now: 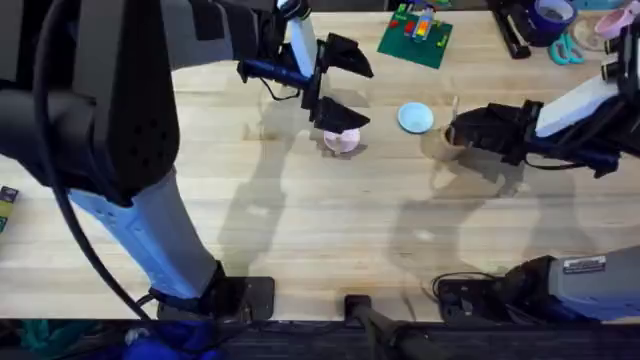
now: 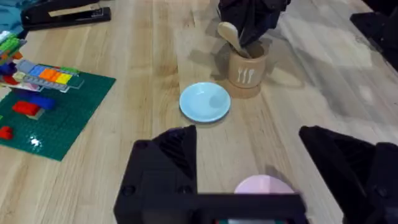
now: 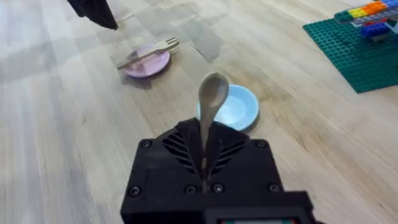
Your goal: Pick up a utensil and set it on the pink plate, then put the other utensil in the container.
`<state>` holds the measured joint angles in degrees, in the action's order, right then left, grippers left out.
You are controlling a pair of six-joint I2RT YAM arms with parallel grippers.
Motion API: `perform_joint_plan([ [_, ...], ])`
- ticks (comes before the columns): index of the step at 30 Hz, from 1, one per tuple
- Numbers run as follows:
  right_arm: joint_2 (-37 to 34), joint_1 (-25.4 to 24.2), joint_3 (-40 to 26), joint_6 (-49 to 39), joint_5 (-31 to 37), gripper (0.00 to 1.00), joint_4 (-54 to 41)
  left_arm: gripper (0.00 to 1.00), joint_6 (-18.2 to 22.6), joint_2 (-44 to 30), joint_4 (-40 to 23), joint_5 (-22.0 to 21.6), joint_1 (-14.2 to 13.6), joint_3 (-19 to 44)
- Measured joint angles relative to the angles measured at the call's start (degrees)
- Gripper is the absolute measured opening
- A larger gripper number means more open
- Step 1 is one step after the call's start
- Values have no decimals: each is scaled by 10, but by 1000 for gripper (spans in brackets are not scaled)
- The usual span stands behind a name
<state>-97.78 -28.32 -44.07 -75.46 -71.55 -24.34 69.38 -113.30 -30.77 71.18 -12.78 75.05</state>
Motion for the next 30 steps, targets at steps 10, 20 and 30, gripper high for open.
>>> perform_joint_plan([
  [10,0,0,0,-2,2,988,-4,993,0,0,0,0,0,0],
  [20,0,0,0,-2,-12,995,3,993,0,0,0,0,0,0],
  [30,40,0,0,26,-44,996,-26,993,0,0,0,0,0,0],
])
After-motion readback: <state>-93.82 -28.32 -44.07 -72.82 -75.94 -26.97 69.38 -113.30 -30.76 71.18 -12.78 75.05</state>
